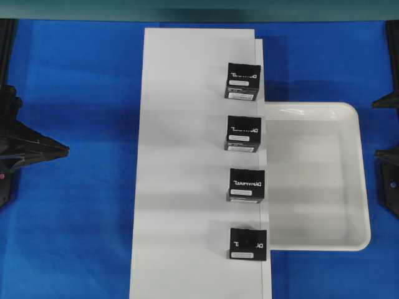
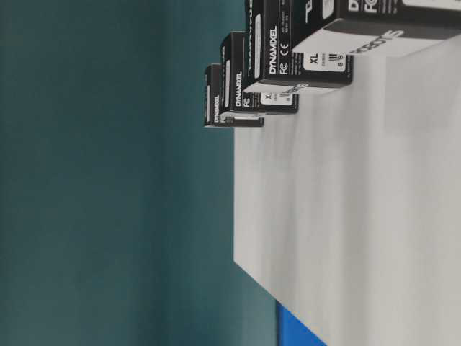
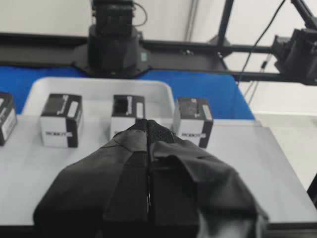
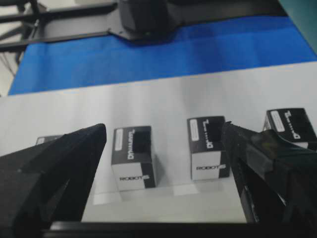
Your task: Place the box from the white plastic tray onto the white base.
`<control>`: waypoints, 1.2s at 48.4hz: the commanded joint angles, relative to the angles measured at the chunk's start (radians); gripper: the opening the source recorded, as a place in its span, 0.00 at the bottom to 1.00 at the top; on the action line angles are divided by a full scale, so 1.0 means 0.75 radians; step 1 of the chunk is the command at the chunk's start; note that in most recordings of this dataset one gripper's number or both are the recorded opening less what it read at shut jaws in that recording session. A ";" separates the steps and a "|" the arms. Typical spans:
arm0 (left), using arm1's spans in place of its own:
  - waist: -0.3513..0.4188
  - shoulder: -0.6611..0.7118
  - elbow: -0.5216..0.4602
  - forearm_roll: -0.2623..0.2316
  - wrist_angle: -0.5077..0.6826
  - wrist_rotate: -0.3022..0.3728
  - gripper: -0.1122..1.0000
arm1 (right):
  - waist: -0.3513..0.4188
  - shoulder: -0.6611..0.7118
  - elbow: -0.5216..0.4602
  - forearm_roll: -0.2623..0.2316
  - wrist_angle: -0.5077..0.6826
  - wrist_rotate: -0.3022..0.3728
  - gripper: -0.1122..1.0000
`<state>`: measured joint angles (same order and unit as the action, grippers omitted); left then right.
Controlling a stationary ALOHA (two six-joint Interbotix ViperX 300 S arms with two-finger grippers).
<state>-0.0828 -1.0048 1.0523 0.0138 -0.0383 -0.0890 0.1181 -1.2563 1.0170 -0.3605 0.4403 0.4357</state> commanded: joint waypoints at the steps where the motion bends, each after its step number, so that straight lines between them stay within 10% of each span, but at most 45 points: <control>1: -0.002 0.006 -0.039 0.002 -0.010 0.002 0.04 | -0.004 0.004 -0.008 -0.006 -0.014 0.000 0.96; 58: -0.002 0.000 -0.039 0.002 -0.010 -0.002 0.04 | -0.004 -0.012 0.000 -0.006 -0.012 0.006 0.96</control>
<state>-0.0828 -1.0094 1.0508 0.0138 -0.0399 -0.0890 0.1166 -1.2717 1.0232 -0.3620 0.4403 0.4387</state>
